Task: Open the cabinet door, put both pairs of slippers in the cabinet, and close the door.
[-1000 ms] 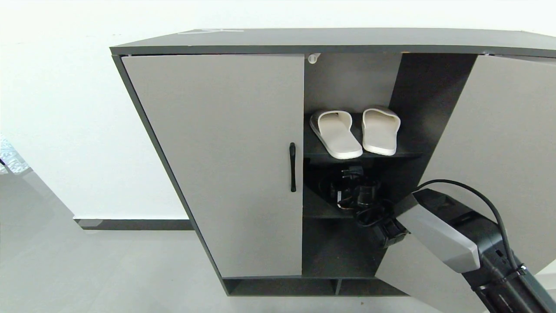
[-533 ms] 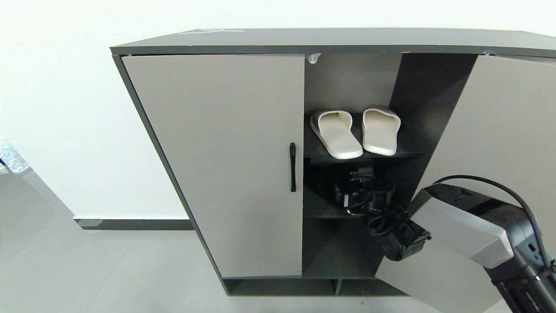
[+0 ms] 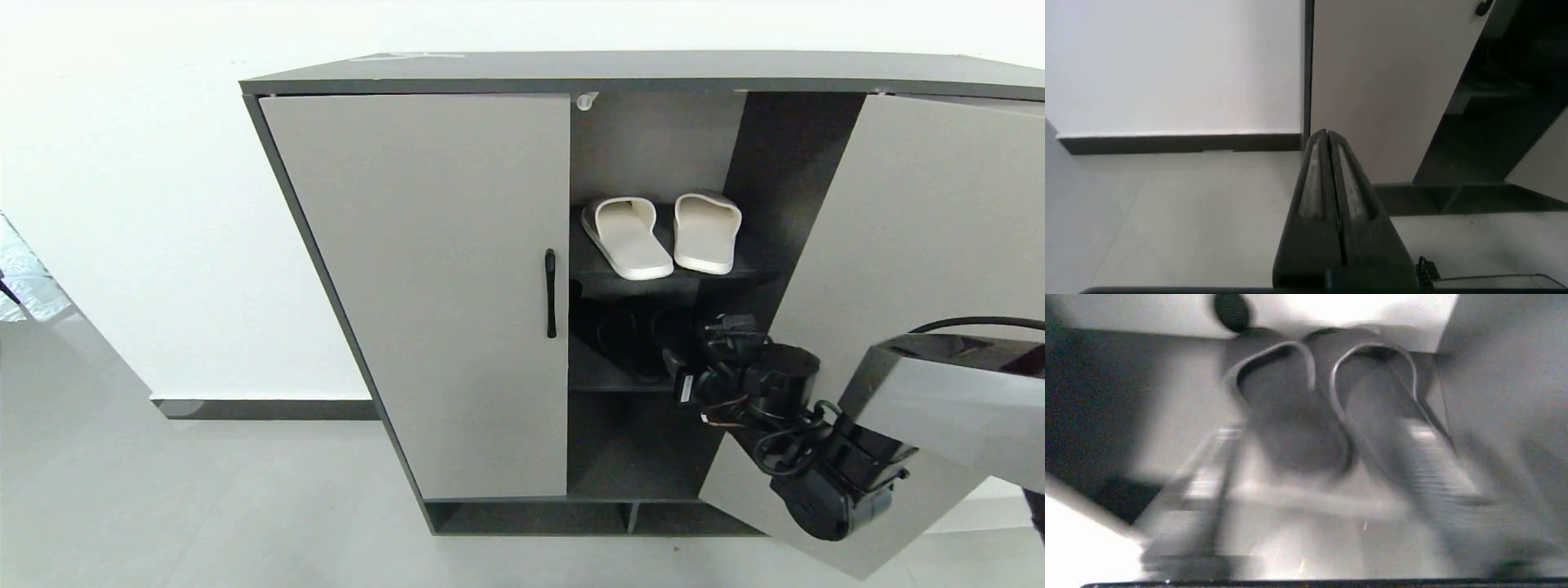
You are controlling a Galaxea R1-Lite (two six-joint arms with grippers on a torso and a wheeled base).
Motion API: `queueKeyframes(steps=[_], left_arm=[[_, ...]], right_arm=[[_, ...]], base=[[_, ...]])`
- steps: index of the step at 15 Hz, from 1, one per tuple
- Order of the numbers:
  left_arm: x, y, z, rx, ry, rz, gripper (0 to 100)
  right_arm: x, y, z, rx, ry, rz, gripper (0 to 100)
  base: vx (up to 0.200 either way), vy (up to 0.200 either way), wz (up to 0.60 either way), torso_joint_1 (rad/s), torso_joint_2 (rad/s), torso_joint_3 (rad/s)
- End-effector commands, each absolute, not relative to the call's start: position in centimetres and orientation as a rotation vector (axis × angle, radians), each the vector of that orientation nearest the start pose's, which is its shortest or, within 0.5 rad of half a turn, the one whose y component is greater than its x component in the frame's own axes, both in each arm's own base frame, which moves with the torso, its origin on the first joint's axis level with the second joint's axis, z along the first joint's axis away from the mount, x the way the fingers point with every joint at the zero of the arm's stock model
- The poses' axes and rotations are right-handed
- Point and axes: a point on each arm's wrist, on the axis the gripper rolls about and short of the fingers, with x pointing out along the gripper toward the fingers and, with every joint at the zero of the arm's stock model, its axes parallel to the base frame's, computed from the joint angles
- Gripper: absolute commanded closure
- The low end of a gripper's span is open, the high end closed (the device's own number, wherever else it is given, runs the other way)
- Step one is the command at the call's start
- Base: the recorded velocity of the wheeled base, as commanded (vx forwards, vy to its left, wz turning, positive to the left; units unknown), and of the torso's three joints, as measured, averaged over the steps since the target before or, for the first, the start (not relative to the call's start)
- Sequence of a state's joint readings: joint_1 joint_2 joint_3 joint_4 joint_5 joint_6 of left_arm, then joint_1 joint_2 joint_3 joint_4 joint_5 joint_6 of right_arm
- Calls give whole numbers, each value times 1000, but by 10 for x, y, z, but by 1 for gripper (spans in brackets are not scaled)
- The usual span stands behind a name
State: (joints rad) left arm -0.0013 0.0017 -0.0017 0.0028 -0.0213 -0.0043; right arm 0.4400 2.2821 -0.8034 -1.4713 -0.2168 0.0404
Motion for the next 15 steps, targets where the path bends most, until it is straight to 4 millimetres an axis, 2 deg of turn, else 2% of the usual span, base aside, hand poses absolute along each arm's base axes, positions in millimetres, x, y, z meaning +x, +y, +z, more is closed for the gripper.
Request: queueKeyframes(steps=[1, 2, 4, 5, 9, 10, 11, 12, 13, 15], left_arm=[[-23, 0, 76, -5, 3, -23, 100], [-23, 0, 76, -5, 3, -23, 100], [-23, 0, 76, -5, 3, -21, 100], [-23, 0, 76, -5, 3, -21, 100], [-23, 0, 76, -5, 3, -21, 100], [-23, 0, 76, -5, 3, -21, 100], [-23, 0, 76, -5, 3, -23, 100], [-23, 0, 76, -5, 3, -23, 100], [-23, 0, 76, -5, 3, -23, 100], [-23, 0, 76, -5, 3, -23, 100]], right_arm=[[317, 150, 95, 69, -63, 262, 100], [295, 140, 117, 84, -103, 269, 100], [264, 125, 144, 94, -153, 354, 100], [251, 115, 157, 96, -188, 396, 100], [225, 67, 174, 49, -174, 481, 100], [214, 60, 185, 40, -215, 538, 100], [204, 56, 202, 36, -294, 573, 100], [200, 55, 228, 48, -402, 568, 100], [200, 49, 254, 51, -509, 508, 100], [209, 24, 295, 55, -656, 264, 100]], base=[[-200, 0, 0, 2, 2, 7], [-200, 0, 0, -2, 7, 2], [-200, 0, 0, 2, 2, 7], [0, -200, 0, 7, 2, 7], [0, -200, 0, 0, 2, 4], [0, 0, 0, 0, 0, 0], [0, 0, 0, 0, 0, 0], [0, 0, 0, 0, 0, 0], [0, 0, 0, 0, 0, 0], [0, 0, 0, 0, 0, 0]])
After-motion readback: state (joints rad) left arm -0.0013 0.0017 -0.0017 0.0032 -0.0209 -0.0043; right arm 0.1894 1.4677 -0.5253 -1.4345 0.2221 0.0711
